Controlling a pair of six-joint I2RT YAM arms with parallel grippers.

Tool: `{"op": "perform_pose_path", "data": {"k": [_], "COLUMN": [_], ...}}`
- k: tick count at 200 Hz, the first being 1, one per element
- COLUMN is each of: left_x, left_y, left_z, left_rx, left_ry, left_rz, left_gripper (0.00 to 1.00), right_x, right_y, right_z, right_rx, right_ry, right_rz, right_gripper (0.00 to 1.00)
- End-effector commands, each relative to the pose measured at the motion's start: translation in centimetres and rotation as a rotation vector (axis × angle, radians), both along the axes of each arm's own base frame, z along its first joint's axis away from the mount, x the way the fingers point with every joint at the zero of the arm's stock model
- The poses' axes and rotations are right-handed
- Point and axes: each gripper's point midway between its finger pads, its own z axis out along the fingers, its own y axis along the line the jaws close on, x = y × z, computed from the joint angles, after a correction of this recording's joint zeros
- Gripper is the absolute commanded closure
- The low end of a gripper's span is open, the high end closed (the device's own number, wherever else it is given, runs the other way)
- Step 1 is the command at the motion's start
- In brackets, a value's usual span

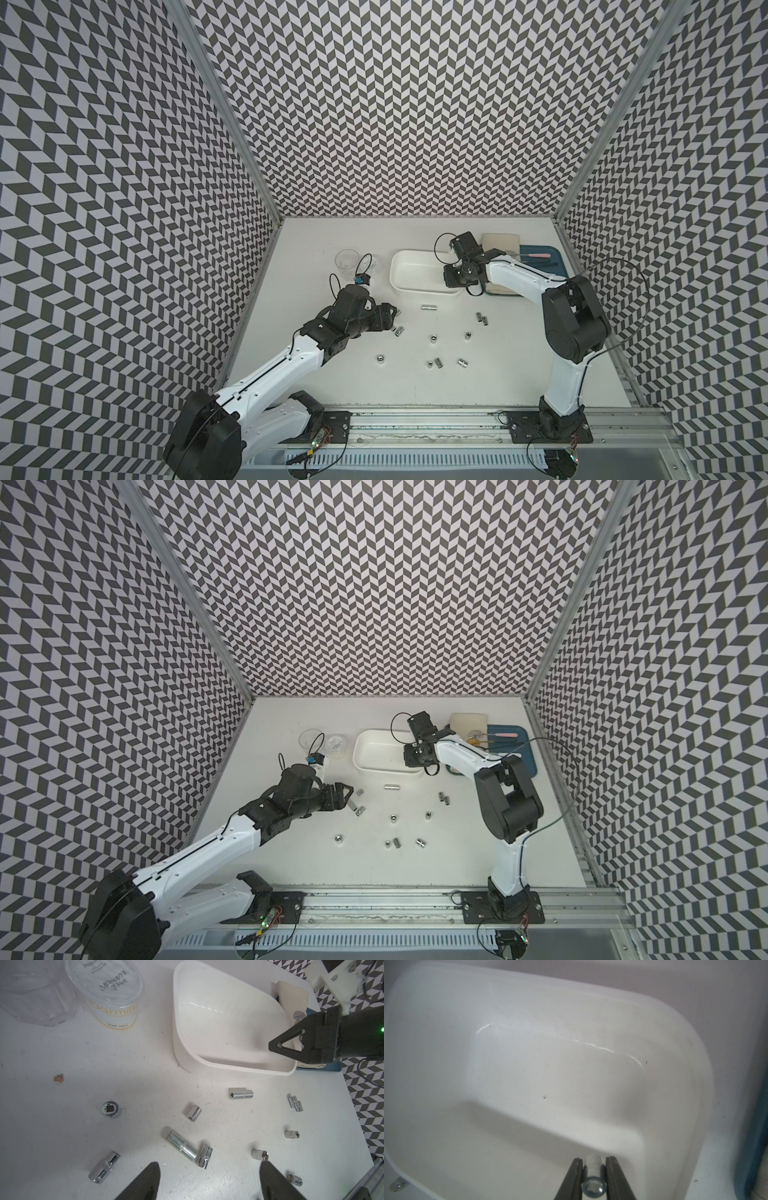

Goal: Put the socket on the desktop into the storage box
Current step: Place the socket head in the storage box.

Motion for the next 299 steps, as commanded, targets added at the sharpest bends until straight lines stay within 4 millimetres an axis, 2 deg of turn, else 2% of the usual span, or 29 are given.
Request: {"op": "perform_pose_path", "data": {"k": [1,47,102,143,187,214,249,299], "left_x": [-0.2,-0.2,0.0,0.1,-0.3,-0.6,-1.4,-2.7], "left_y": [0.3,0.4,0.2,-0.3,-2.1,-3.7,-6.0,-9.3], "left_z": [-0.1,-0.1,0.0,0.0,0.0,0.2,0.3,0.1], "left_rx": [0.008,0.009,0.008,0.011,-0.003,-0.020,-0.059,-0.074], "left_ry": [0.002,0.004,0.003,0.007,0.015,0.012,0.014,0.021], "left_rz": [0.010,0.012,0.006,-0.019,-0.093,-0.143,-0.214,-0.311], "left_gripper": [0.21,0.21,0.21,0.22,0.24,0.24,0.24,0.24], "right_x": [1.4,1.4,0.9,-0.6,-2.7,-4.2,-6.2,-8.1], "right_y": [1.2,1.3,0.8,0.1,-2.2,-4.1,-6.3,-8.3], "right_z": [0.8,1.4,4.9,6.7,7.5,7.0,5.2,2.6], "right_rx": [0.026,0.027,0.055,0.073,0.056,0.042,0.010,-0.031], "right_ry": [-0.047,-0.056,-0.126,-0.163,-0.184,-0.169,-0.129,-0.078], "right_rz": [0.017,0.018,0.013,0.012,-0.027,-0.052,-0.083,-0.107], "right_gripper": [0.76,0.67,0.64,0.60,0.58,0.57,0.57,0.57]}}
